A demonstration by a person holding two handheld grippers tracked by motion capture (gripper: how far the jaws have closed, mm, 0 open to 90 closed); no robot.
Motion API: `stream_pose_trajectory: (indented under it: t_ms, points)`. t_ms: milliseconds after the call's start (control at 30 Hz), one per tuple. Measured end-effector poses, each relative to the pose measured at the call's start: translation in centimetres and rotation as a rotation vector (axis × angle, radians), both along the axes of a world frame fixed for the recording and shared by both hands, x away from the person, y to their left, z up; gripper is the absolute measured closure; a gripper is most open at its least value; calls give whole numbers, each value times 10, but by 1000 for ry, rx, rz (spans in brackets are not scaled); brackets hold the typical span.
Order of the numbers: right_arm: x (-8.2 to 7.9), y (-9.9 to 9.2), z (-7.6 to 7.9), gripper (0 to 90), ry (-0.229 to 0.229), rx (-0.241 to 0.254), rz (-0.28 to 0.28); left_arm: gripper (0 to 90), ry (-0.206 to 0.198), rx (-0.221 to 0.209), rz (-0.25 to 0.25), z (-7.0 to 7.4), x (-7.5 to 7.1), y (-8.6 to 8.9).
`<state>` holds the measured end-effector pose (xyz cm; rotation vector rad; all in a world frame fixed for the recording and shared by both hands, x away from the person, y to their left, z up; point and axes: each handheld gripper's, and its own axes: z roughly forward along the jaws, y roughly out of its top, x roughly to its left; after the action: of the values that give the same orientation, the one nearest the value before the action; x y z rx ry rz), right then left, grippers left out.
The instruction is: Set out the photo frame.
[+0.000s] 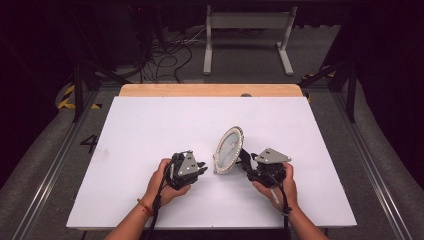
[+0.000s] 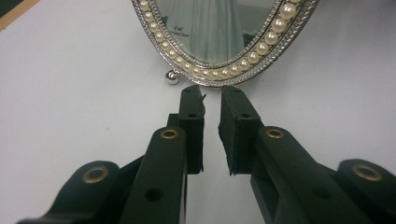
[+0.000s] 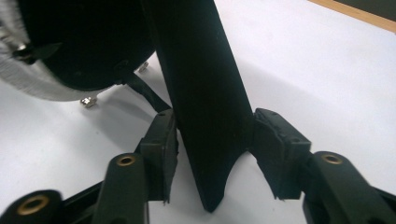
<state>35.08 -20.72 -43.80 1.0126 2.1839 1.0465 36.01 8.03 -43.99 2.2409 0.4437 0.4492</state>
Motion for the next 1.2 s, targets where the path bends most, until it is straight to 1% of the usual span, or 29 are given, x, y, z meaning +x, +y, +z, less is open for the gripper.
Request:
stream_pose_trajectory:
  t_ms: [33,67,100,133,167,200,267,367,433,500,600,667,700,767,867,933,1033,1067,1133,1167,1200]
  points:
    - [2,1,0,547,-1,7,1,795,4,-1,3,-1,1,0]
    - [3,3,0,596,0,12,12,795,7,-2,8,-1,3,0]
    - [3,3,0,596,0,12,12,795,11,-6,11,-2,4,0]
    - [3,7,1,608,-14,-1,22,802,21,-13,12,-2,6,0]
    - [3,7,1,608,-14,-1,22,810,21,-13,12,-2,6,0]
    - [3,8,2,597,-21,-2,19,810,23,-11,10,-2,6,0]
    - [6,13,4,532,-32,-3,-3,804,30,-13,10,-3,7,0]
    - [8,15,5,524,-37,-7,-1,796,31,-12,10,-2,7,0]
    - [11,16,6,514,-27,-14,10,793,38,-11,8,-2,7,0]
    - [13,17,8,496,-12,-36,16,784,37,-8,4,-2,7,0]
    - [20,19,11,484,8,-30,14,780,35,-6,2,-2,7,0]
    - [24,22,11,490,28,-15,23,775,32,-9,3,-1,6,0]
    - [25,23,10,496,23,-26,18,775,34,-12,4,-1,6,1]
    - [26,26,9,520,1,-38,0,775,39,-25,11,-1,8,3]
    - [26,26,9,535,-7,-41,0,778,45,-34,15,-2,9,3]
    - [25,27,7,549,-31,-57,3,782,49,-37,21,-3,10,4]
    - [23,25,5,553,-49,-53,22,769,49,-38,32,-3,13,3]
    - [22,24,4,555,-62,-50,29,759,49,-38,32,-3,13,3]
    - [21,21,3,556,-75,-54,50,760,68,-61,42,-2,20,3]
    - [20,19,2,562,-80,-51,64,759,70,-65,48,-1,23,3]
    - [20,18,2,567,-83,-44,72,759,66,-55,52,0,26,3]
